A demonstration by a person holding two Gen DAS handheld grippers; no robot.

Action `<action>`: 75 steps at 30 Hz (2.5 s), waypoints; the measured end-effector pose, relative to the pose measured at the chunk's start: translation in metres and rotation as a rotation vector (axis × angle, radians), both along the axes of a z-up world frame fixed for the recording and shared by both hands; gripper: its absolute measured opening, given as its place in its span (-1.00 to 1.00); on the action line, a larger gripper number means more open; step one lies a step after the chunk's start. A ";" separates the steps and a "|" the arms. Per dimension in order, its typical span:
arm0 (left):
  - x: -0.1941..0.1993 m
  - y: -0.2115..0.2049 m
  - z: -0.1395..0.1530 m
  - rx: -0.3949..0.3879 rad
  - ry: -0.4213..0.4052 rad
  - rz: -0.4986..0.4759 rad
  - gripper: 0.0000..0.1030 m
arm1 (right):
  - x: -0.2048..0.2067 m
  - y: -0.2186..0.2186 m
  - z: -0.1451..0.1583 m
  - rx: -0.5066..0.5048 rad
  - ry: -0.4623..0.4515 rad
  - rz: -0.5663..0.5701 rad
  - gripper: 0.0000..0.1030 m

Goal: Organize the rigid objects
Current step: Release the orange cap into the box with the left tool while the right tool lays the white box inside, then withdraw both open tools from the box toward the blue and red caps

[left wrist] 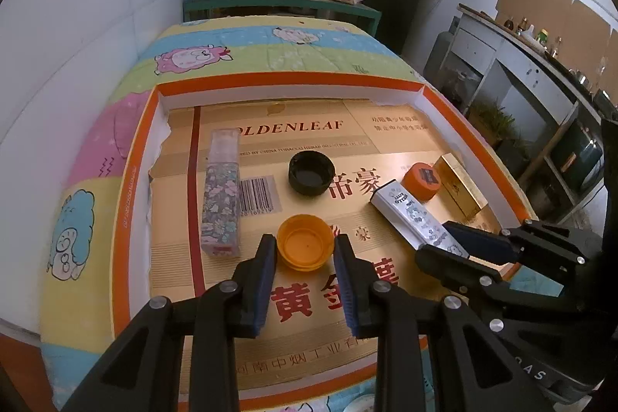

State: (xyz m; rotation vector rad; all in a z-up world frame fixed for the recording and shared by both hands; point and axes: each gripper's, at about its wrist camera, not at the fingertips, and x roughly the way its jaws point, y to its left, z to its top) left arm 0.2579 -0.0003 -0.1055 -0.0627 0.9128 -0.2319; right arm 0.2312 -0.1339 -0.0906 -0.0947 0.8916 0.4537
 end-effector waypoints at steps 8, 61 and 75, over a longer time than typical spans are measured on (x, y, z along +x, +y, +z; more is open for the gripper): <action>0.000 0.002 0.000 -0.006 0.000 -0.007 -0.32 | 0.000 0.001 -0.001 -0.008 -0.007 0.001 -0.50; -0.109 0.013 0.082 -0.004 -0.185 0.032 -0.02 | -0.099 -0.013 0.058 0.009 -0.109 -0.031 -0.40; -0.146 0.016 0.097 -0.008 -0.221 0.027 -0.02 | -0.137 -0.011 0.074 0.007 -0.144 -0.028 -0.40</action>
